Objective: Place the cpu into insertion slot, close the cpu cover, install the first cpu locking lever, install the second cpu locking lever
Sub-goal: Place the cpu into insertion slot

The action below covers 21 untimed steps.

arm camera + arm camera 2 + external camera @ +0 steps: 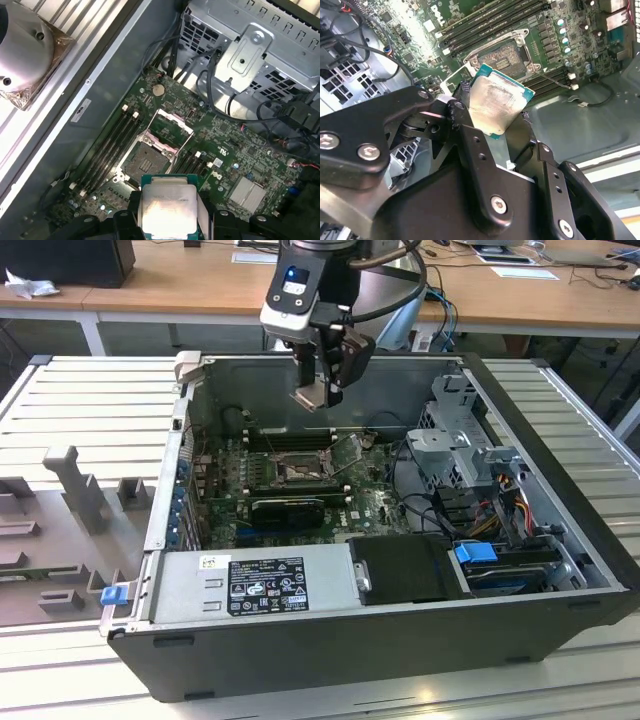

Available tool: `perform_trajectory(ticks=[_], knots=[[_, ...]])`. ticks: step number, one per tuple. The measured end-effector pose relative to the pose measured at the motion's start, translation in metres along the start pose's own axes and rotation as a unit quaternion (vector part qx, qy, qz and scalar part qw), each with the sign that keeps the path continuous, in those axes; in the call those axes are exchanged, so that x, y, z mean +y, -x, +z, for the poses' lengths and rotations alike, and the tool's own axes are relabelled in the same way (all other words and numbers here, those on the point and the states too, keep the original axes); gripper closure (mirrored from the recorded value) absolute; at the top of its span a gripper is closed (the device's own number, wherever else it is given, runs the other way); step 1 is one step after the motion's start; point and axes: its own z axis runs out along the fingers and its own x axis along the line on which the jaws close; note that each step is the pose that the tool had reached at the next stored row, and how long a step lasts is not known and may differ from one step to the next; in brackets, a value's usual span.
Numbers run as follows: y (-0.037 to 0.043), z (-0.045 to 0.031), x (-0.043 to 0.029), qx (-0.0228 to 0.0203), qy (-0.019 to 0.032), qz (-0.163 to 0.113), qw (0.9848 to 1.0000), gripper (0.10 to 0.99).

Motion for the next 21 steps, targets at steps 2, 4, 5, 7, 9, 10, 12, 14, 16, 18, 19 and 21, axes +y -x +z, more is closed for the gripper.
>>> perform_trajectory(ticks=[2,4,5,7,9,10,12,14,16,18,19,21], knots=[[0.0000,0.0003,0.0000,-0.0002,-0.0003,0.005,1.0000,0.561],[0.0000,0.0009,-0.0001,-0.0003,-0.0012,0.012,0.9999,0.561],[0.0000,0.0013,-0.0002,-0.0002,-0.0021,0.016,0.9999,0.561],[0.0000,0.0025,-0.0002,0.0017,-0.0068,0.028,0.9996,0.561],[0.0001,0.0038,-0.0003,0.0042,-0.0131,0.049,0.9987,0.561],[0.0001,0.0042,-0.0004,0.0049,-0.0150,0.057,0.9983,0.561],[0.0000,0.0051,-0.0005,0.0051,-0.0173,0.077,0.9969,0.561],[0.0001,0.0058,-0.0005,0.0040,-0.0169,0.096,0.9952,0.561],[0.0001,0.0067,-0.0006,0.0029,-0.0164,0.113,0.9935,0.561],[0.0001,0.0080,-0.0007,0.0009,-0.0154,0.143,0.9896,0.561],[0.0002,0.0087,-0.0008,-0.0004,-0.0148,0.161,0.9868,0.561],[0.0002,0.0094,-0.0008,-0.0017,-0.0141,0.182,0.9833,0.561]])
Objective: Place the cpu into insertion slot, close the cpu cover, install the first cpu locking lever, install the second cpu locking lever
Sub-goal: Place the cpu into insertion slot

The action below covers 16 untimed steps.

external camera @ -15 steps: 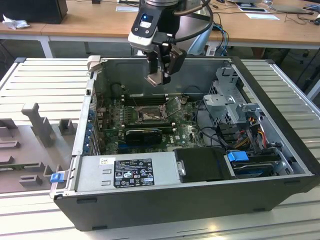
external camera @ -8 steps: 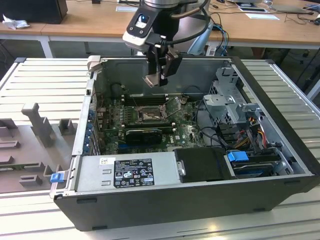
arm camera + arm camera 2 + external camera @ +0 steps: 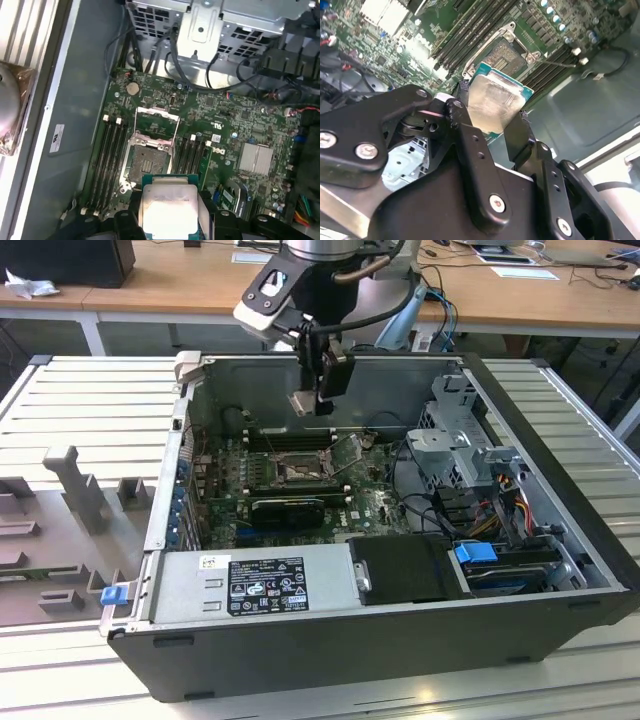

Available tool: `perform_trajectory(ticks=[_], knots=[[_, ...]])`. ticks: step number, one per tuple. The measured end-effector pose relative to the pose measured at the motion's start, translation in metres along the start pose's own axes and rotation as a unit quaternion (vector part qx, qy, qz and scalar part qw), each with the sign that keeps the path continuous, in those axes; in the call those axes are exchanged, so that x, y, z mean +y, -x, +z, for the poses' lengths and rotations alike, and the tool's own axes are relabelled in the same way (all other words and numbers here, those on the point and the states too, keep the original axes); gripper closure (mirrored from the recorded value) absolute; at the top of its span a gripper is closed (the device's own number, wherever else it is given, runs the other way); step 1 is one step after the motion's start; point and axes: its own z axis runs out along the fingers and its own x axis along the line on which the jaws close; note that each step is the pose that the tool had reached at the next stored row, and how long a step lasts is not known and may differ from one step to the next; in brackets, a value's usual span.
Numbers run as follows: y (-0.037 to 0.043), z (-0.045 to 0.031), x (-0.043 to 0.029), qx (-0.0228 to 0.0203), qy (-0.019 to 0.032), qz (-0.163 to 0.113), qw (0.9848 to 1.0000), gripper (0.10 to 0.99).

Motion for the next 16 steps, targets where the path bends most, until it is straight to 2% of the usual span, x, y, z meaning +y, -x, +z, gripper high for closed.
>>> perform_trajectory(ticks=[5,8,9,13,15,16], knots=[[0.0001,0.0019,-0.0001,-0.0021,0.0018,0.046,0.9989,0.561],[0.0001,0.0034,-0.0001,-0.0035,0.0030,0.077,0.9970,0.561],[0.0002,0.0046,-0.0002,-0.0044,0.0038,0.098,0.9952,0.561],[0.0003,0.0084,-0.0004,-0.0063,0.0049,0.141,0.9900,0.561],[-0.0002,0.0128,-0.0005,-0.0064,0.0049,0.142,0.9899,0.561],[-0.0001,0.0177,-0.0006,-0.0065,0.0049,0.141,0.9900,0.561]])
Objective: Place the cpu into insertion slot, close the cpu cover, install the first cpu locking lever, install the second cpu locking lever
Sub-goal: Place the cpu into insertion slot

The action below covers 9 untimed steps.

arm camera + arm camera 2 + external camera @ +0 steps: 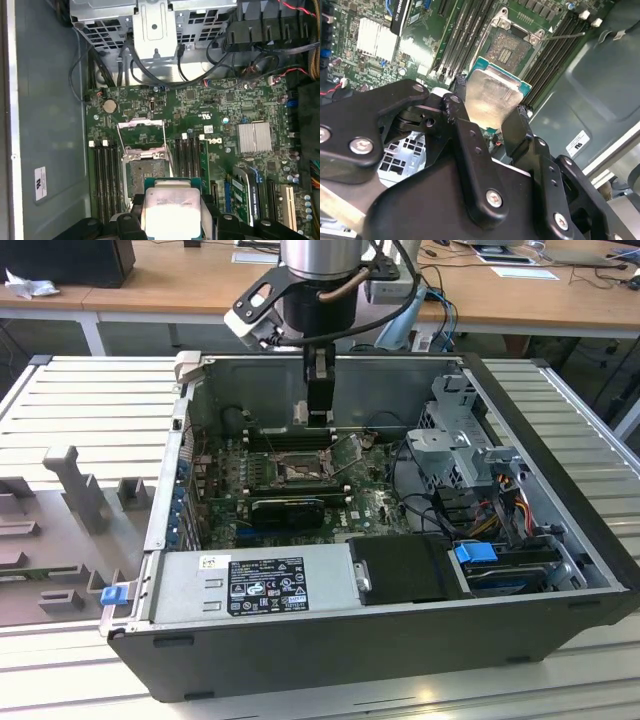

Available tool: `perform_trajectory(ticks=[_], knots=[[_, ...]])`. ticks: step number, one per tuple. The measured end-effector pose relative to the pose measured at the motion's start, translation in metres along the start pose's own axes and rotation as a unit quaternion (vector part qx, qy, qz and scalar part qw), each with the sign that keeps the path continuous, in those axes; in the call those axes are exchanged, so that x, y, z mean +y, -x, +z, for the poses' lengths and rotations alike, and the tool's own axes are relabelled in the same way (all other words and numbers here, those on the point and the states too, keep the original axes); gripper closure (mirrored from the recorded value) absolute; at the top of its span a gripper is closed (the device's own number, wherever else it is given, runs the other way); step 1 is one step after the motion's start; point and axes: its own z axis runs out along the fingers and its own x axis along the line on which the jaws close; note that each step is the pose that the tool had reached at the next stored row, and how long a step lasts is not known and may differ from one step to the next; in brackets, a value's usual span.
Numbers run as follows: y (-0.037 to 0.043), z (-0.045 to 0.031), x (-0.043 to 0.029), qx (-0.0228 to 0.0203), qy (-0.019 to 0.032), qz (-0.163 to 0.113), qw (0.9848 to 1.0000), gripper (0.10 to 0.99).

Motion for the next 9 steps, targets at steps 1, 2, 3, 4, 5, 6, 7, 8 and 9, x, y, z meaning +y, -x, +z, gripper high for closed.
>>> perform_trajectory(ticks=[1,2,3,4,5,6,7,8,9], knots=[[0.0001,0.0022,-0.0001,0.0000,0.0000,0.000,1.0000,0.561],[0.0001,0.0040,-0.0002,-0.0001,-0.0001,0.000,1.0000,0.561],[0.0003,0.0068,-0.0004,0.0000,-0.0001,0.000,1.0000,0.561],[0.0003,0.0086,-0.0004,0.0000,-0.0001,0.000,1.0000,0.561],[0.0005,0.0122,-0.0006,-0.0001,-0.0002,0.000,1.0000,0.561],[0.0005,0.0144,-0.0007,0.0000,-0.0002,-0.001,1.0000,0.561],[0.0007,0.0177,-0.0009,0.0001,-0.0005,-0.005,1.0000,0.561],[0.0008,0.0200,-0.0009,0.0004,-0.0009,-0.012,0.9999,0.561],[0.0009,0.0218,-0.0010,0.0006,-0.0012,-0.017,0.9999,0.561]])
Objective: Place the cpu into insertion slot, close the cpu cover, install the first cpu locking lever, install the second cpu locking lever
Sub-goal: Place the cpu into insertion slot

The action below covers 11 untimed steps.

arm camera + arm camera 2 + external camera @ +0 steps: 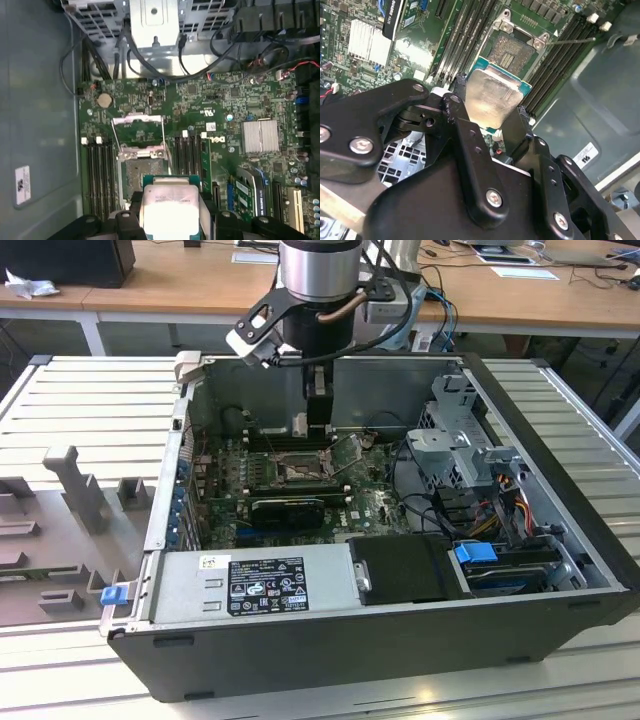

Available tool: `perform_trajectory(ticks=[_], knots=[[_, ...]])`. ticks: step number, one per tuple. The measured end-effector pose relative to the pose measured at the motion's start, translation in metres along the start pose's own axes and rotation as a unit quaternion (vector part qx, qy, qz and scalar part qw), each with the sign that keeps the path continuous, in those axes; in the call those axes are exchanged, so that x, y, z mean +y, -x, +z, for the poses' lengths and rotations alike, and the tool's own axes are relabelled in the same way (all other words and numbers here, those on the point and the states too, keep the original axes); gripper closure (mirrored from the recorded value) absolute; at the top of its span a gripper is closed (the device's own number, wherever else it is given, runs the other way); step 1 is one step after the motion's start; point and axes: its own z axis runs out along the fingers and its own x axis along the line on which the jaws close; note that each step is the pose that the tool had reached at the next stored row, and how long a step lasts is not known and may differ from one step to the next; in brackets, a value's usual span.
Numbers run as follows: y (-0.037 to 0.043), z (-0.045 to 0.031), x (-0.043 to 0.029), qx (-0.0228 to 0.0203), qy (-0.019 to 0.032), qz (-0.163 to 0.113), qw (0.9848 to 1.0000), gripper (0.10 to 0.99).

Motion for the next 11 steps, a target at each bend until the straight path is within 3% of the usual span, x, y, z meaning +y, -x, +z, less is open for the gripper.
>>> perform_trajectory(ticks=[4,11], knots=[[-0.0015,0.0128,-0.0006,0.0004,-0.0012,-0.009,1.0000,0.561],[-0.0040,0.0233,-0.0012,0.0003,-0.0040,-0.010,0.9999,0.561]])
